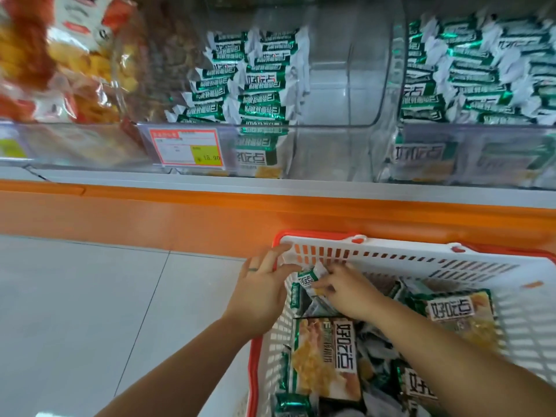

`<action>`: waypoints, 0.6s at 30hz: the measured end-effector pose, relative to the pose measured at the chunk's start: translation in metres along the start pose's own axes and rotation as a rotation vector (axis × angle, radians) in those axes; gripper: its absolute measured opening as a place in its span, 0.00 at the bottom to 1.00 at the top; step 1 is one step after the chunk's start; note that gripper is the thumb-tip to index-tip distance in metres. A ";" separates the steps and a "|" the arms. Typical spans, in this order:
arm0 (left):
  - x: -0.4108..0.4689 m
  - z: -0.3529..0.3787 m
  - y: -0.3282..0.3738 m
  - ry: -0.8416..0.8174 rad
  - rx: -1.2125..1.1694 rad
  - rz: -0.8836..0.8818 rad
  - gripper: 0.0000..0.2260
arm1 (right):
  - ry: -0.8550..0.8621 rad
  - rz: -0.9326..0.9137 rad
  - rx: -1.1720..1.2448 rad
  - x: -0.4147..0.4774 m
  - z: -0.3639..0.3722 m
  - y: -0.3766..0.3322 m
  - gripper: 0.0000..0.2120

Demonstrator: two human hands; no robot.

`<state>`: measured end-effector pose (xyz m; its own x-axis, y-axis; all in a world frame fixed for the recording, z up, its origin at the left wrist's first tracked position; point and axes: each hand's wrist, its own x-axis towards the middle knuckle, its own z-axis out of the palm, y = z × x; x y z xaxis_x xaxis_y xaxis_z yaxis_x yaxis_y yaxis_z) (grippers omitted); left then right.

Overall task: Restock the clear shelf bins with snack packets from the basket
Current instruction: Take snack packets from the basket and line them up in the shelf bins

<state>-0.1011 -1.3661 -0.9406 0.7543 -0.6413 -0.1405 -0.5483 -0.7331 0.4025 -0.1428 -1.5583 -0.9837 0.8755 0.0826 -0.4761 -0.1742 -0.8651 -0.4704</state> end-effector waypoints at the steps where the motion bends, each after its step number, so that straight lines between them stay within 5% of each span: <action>1: 0.001 -0.002 0.001 -0.055 0.013 -0.027 0.22 | 0.002 -0.012 -0.016 -0.007 -0.012 -0.003 0.16; 4: 0.003 -0.016 0.012 -0.214 -0.059 -0.142 0.23 | -0.035 -0.049 -0.021 -0.034 -0.056 -0.018 0.16; 12: -0.013 -0.116 0.064 -0.063 -0.608 -0.065 0.15 | -0.031 -0.210 -0.034 -0.121 -0.166 -0.090 0.18; 18: -0.028 -0.191 0.090 0.172 -0.397 0.000 0.15 | 0.204 -0.378 0.207 -0.173 -0.222 -0.126 0.22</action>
<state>-0.1026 -1.3706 -0.7280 0.8220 -0.5695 -0.0014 -0.3918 -0.5673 0.7243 -0.1721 -1.5732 -0.6767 0.9618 0.2560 -0.0968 0.1059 -0.6743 -0.7308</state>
